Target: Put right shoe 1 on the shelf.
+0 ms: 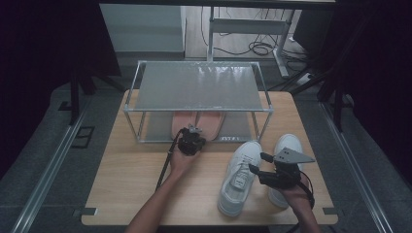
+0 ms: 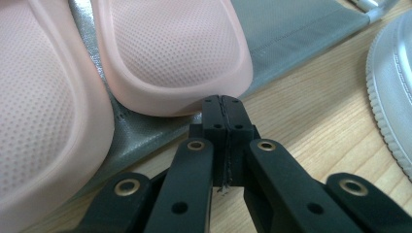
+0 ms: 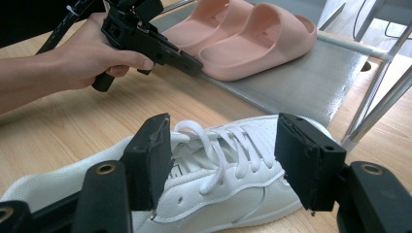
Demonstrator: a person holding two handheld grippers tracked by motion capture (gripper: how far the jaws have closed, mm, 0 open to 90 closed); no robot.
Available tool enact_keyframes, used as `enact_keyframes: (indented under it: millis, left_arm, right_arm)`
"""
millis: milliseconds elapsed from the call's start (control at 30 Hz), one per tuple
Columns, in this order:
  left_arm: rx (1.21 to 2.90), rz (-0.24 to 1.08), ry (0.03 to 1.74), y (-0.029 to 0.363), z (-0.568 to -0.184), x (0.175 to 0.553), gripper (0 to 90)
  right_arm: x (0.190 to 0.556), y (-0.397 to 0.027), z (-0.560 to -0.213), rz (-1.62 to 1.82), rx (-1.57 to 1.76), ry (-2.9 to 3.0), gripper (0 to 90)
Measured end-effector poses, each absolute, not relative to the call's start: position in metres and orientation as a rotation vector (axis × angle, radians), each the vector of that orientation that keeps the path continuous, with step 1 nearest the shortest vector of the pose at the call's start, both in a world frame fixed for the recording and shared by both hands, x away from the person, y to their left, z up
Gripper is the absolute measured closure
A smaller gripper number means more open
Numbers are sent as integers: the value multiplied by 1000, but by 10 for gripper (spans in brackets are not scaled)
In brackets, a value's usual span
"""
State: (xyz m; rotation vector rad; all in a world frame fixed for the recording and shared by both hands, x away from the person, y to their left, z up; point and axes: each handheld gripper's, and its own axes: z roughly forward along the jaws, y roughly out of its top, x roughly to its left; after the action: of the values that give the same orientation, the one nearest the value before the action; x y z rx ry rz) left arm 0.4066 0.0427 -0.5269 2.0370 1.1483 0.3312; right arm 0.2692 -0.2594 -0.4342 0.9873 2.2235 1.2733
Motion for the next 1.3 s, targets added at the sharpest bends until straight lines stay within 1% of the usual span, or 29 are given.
enact_keyframes:
  millis: [400,667,900,1300]
  left_arm:
    - [2037,332,1160,41,-526,408,900]
    - [2036,326,1148,46,-523,402,888]
    - [2023,333,1121,56,-515,386,883]
    - [1994,303,1100,78,-509,365,880]
  right_arm:
    - [269,-259,-435,1272,987,2223,381]
    - [269,-259,-435,1274,990,2221,382]
    - [269,-259,-435,1272,991,2223,381]
    - [270,-257,-437,1267,989,2228,382]
